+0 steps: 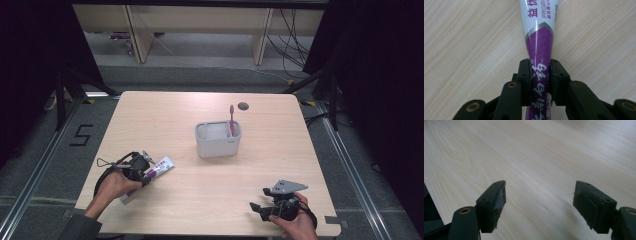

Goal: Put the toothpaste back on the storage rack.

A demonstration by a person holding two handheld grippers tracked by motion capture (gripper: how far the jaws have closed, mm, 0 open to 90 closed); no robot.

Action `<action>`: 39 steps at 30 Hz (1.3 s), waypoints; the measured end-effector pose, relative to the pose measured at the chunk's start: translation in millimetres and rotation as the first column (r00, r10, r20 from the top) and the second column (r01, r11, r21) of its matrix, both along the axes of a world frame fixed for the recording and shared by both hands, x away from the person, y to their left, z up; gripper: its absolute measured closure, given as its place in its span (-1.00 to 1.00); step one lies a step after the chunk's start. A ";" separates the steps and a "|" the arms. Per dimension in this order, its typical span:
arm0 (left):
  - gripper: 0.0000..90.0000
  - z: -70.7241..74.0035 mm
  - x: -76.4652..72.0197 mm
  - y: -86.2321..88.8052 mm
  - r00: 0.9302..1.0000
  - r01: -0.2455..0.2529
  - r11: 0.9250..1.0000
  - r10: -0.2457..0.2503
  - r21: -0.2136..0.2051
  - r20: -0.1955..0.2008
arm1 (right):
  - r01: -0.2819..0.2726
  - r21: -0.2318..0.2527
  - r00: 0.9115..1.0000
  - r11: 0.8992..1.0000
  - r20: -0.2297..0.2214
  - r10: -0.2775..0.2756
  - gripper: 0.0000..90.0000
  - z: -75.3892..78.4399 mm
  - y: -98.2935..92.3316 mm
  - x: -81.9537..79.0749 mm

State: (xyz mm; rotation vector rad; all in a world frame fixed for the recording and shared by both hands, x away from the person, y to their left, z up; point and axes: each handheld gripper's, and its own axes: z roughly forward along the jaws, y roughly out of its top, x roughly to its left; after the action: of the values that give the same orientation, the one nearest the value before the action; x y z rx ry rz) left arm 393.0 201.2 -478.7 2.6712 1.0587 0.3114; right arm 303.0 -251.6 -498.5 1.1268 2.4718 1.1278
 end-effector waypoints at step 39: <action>0.67 3.0 1.7 -5.1 0.997 0.078 0.997 -0.078 0.025 -0.002 | -0.016 -0.005 1.000 1.000 0.000 0.016 -0.39 -2.2 1.3 0.7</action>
State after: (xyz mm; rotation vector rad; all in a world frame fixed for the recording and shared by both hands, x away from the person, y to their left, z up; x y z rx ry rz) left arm 394.7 196.2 -475.6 2.7270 0.9537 0.3102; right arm 303.7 -250.3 -500.7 1.1069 2.4866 1.1261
